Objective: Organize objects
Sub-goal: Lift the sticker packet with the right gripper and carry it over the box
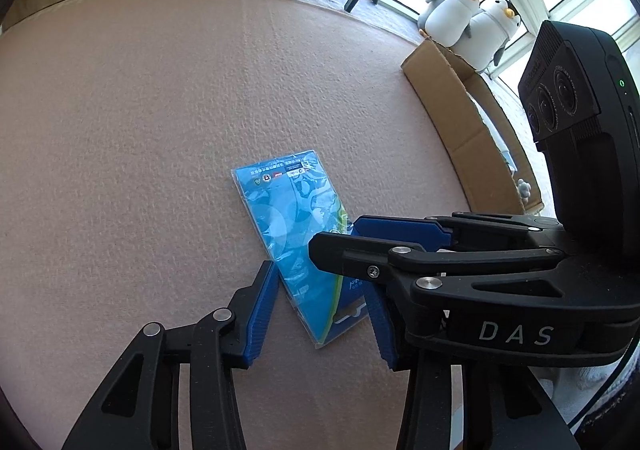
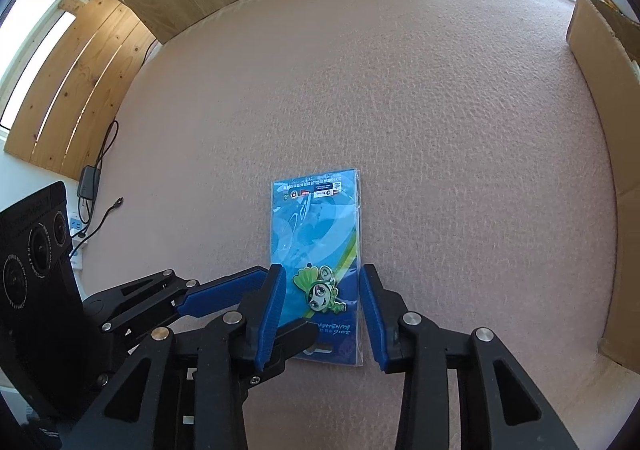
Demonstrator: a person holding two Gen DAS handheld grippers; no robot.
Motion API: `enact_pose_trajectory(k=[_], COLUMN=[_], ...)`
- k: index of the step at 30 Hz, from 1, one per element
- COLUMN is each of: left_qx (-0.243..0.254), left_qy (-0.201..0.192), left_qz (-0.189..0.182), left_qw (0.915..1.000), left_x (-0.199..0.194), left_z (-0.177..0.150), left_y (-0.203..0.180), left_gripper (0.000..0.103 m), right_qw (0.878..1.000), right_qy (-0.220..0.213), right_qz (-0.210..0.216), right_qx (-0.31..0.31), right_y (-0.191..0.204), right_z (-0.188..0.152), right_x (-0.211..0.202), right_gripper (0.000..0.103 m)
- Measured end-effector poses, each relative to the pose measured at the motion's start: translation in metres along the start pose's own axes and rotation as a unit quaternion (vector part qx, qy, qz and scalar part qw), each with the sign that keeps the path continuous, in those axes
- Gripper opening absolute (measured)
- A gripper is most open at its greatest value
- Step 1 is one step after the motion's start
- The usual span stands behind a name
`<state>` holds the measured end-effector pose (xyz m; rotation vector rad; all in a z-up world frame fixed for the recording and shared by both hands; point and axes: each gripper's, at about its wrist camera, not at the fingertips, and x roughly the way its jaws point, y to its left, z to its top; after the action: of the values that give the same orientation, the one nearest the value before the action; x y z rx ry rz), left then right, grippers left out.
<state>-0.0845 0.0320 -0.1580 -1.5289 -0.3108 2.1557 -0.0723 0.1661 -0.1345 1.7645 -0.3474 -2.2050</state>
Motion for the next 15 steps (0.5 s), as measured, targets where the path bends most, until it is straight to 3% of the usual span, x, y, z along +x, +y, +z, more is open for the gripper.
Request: enact_pose_trajectory(k=[15], left_qx=[0.066], left_qy=[-0.028], left_qz=[-0.004], left_qw=[0.9975], left_x=[-0.016], left_z=[0.021], left_y=[-0.058], left_gripper=[0.046], right_qw=[0.997], right_qy=[-0.078], right_qz=[-0.014], right_qx=[0.021], right_y=[-0.020], right_z=[-0.005], right_x=[-0.064], right_gripper=[0.034])
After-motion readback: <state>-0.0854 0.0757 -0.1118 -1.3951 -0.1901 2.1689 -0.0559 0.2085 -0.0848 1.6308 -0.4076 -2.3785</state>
